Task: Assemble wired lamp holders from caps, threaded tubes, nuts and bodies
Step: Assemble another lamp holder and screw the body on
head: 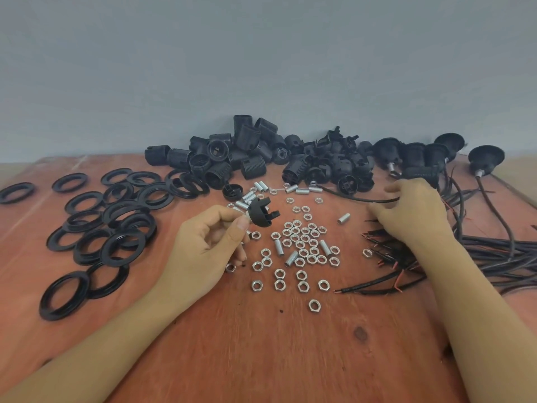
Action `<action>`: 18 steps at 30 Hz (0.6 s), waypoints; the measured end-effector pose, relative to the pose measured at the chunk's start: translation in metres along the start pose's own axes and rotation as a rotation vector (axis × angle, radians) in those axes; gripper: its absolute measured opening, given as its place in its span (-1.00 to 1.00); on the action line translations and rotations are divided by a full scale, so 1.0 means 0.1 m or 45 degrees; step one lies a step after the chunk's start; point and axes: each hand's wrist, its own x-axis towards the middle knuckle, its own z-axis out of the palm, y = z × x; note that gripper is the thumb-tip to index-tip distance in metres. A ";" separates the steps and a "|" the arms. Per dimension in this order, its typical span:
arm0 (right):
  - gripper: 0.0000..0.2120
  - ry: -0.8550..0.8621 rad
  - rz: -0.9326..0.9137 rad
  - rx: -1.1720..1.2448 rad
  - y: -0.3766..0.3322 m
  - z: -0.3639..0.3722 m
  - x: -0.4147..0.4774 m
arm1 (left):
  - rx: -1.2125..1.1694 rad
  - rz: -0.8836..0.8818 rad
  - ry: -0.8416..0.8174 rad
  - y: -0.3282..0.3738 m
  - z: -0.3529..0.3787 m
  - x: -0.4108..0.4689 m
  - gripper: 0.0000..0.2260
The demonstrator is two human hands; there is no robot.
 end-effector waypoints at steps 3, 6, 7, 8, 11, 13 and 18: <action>-0.59 -0.007 -0.062 0.046 -0.02 -0.09 -0.02 | 0.000 0.005 -0.001 -0.01 0.00 0.00 -0.84; -0.85 -0.232 -0.170 0.007 -0.04 -0.24 -0.05 | 0.007 0.003 -0.004 -0.02 -0.01 0.00 -0.85; -0.89 -0.350 -0.174 -0.036 -0.05 -0.27 -0.07 | 0.013 0.004 -0.004 -0.02 -0.01 0.00 -0.85; -0.91 -0.447 -0.170 -0.074 -0.07 -0.29 -0.09 | 0.016 0.002 -0.004 -0.02 -0.01 0.00 -0.85; -0.93 -0.563 -0.167 -0.105 -0.11 -0.31 -0.13 | -0.004 -0.007 -0.004 -0.03 -0.01 0.00 -0.83; -0.93 -0.572 -0.164 -0.110 -0.13 -0.32 -0.14 | -0.003 -0.004 -0.002 -0.04 -0.01 0.00 -0.83; -0.90 -0.575 -0.192 -0.188 -0.09 -0.31 -0.12 | 0.017 -0.007 -0.009 -0.05 -0.01 0.00 -0.84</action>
